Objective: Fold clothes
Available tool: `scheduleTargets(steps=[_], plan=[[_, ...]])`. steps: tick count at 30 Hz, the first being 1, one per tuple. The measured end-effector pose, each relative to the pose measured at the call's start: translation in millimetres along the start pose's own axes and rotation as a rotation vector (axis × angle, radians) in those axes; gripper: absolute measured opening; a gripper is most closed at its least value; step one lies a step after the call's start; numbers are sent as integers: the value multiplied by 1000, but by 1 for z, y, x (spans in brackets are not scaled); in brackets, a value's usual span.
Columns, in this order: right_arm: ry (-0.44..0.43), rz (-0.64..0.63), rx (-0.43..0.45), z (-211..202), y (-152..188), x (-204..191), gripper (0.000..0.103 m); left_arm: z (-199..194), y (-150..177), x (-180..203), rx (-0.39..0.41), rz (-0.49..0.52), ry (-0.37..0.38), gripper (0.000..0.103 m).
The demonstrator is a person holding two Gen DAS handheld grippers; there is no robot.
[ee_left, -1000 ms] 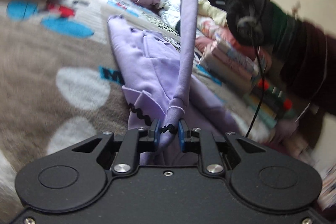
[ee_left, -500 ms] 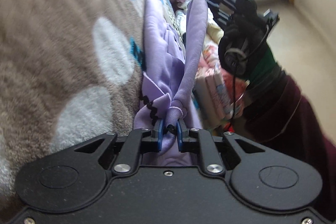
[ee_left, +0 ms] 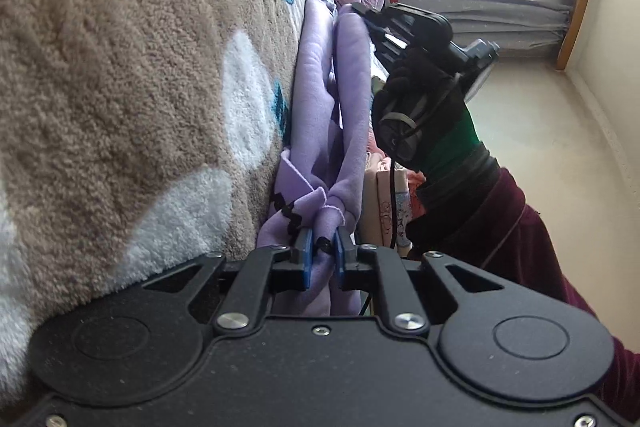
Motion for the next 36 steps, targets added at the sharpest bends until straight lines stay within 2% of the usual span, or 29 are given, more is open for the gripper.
scheduleTargets(steps=[3, 6, 7, 8, 9, 10, 15, 17, 19, 23, 24, 27, 29, 30, 33, 36], plan=[[47, -38, -44, 14, 6, -4, 6, -2, 0, 1, -3, -1, -1, 11], [54, -71, -37, 19, 8, -10, 11, -8, 1, 1, -9, 0, -3, 11], [32, -57, -43, 20, 8, -10, 12, -9, 1, 0, -10, -1, -2, 11], [11, -47, -37, 18, 5, -11, 17, -10, 1, -1, -13, -3, -1, 11], [-10, -36, -31, 15, 3, -11, 28, -10, 1, -3, -15, -1, -2, 11], [-22, -33, -12, 10, 0, -10, 36, -8, -1, -2, -16, 3, -6, 12], [-53, 0, 95, -31, -20, 17, 36, -8, -2, 2, -13, 12, -19, 13], [-63, -43, 110, -44, -16, 27, 35, -6, -1, 3, -10, 22, -30, 13], [-57, -149, 82, -50, -6, 26, 35, -6, 0, 5, -6, 29, -38, 13], [-44, -472, 12, -47, 25, -6, 32, -7, 1, 6, 4, 50, -52, 14], [-47, -515, 6, -45, 29, -13, 31, -6, 3, 6, 5, 55, -54, 14], [-15, -622, -26, -27, 38, -34, 30, -5, 5, 6, 8, 65, -59, 14], [32, -693, -115, -2, 46, -42, 29, -1, 5, 8, 9, 66, -62, 14], [52, -716, -146, 8, 53, -42, 29, 3, 4, 9, 9, 66, -64, 15], [79, -719, -158, 18, 55, -40, 29, 6, 3, 11, 7, 65, -68, 15], [72, -704, -149, 6, 46, -42, 29, 5, 1, 11, 3, 64, -69, 15]])
Point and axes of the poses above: each gripper's, at about its wrist camera, not at the fingertips, and z roughly the way its jaws point, x to its right, y to its underside, the point moved 2 cm from there along z, roughly the way its jaws point, and after that the axes turned 1 degree about -z, right-handed, at the moved point
